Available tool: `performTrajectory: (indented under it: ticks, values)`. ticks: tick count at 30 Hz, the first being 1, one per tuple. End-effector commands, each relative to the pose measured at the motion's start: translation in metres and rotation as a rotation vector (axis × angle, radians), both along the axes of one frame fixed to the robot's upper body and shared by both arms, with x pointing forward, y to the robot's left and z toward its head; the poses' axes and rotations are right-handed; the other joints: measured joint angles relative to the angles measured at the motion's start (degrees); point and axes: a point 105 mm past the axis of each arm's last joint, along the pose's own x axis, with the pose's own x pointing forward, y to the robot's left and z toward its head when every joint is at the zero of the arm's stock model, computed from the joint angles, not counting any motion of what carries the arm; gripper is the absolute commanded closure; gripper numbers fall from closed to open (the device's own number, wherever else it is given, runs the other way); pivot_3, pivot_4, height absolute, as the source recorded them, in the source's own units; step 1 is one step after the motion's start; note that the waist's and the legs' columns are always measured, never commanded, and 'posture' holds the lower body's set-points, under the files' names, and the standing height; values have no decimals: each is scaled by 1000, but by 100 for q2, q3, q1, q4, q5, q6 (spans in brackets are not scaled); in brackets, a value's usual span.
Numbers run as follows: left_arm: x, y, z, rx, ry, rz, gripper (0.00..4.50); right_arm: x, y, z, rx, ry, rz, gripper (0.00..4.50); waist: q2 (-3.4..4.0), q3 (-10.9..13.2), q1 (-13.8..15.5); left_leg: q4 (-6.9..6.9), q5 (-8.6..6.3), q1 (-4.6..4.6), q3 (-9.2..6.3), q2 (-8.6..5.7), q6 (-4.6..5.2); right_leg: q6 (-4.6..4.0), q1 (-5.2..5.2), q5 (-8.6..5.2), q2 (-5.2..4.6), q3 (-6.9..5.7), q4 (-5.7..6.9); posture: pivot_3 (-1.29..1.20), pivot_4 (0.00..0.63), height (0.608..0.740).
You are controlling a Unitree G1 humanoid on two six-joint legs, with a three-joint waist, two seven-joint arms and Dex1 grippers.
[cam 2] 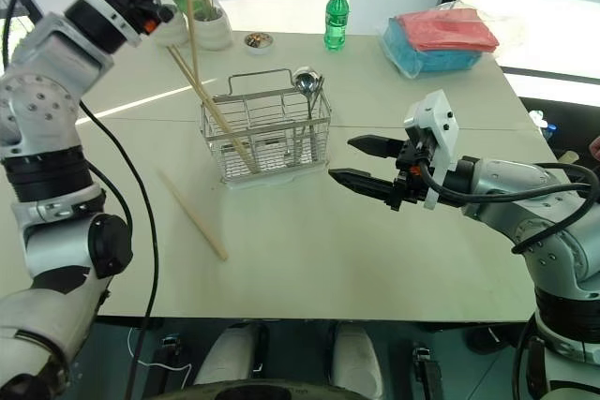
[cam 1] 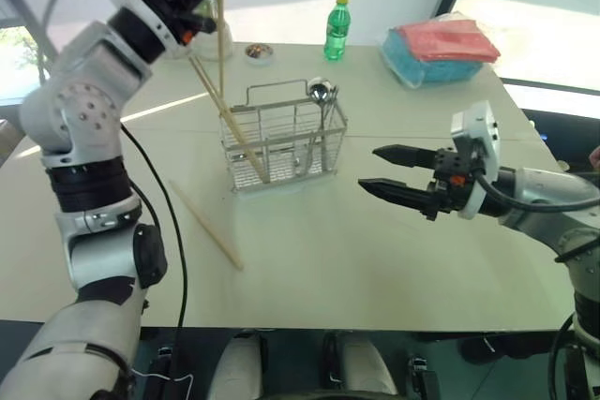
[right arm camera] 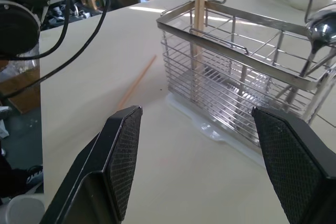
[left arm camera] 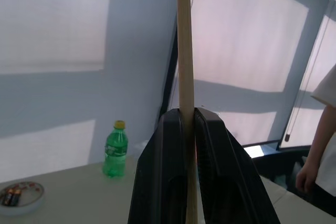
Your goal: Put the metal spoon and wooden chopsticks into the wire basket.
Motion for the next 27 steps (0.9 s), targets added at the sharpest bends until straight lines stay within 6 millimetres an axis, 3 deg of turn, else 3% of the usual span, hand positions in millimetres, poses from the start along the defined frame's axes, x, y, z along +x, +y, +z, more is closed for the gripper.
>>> performTrajectory:
  ticks: [1,10,15,19,21,24,27]
  values:
    - [-8,-12,-7,54,-48,-12,4482,-3,-1,16,30,-77,-9,1048,1,0,26,0,0,1,0,0,0,0,2,0,0,0,-1,0,150,717]
    - [7,-8,-78,64,35,107,4482,3,-4,21,44,-90,-33,1048,3,-1,42,0,0,-8,-2,0,1,-2,7,0,0,-1,-25,0,150,717]
    - [9,-6,-102,29,102,131,4482,5,-3,25,54,-98,-35,1048,3,-1,46,1,0,-18,-4,0,1,-4,7,2,1,-1,-45,0,150,717]
    - [2,-6,-107,11,123,117,2812,9,-4,25,55,-98,-41,1048,6,-3,44,0,-1,-18,-4,0,2,-4,11,2,1,-1,-53,0,150,717]
    - [-2,-5,-101,15,114,109,1739,10,-4,25,55,-97,-42,1048,6,-3,43,0,-1,-18,-3,0,2,-4,10,2,1,-1,-54,0,150,717]
    - [-13,-4,-76,18,73,62,229,11,-4,23,51,-88,-40,1048,6,-2,40,0,-1,-18,-4,0,2,-4,10,2,2,-2,-53,0,150,717]
    - [-27,-1,-43,40,22,19,229,13,-4,20,48,-78,-36,1048,9,0,36,0,-1,-18,-5,0,2,-4,9,2,3,-2,-52,0,150,717]
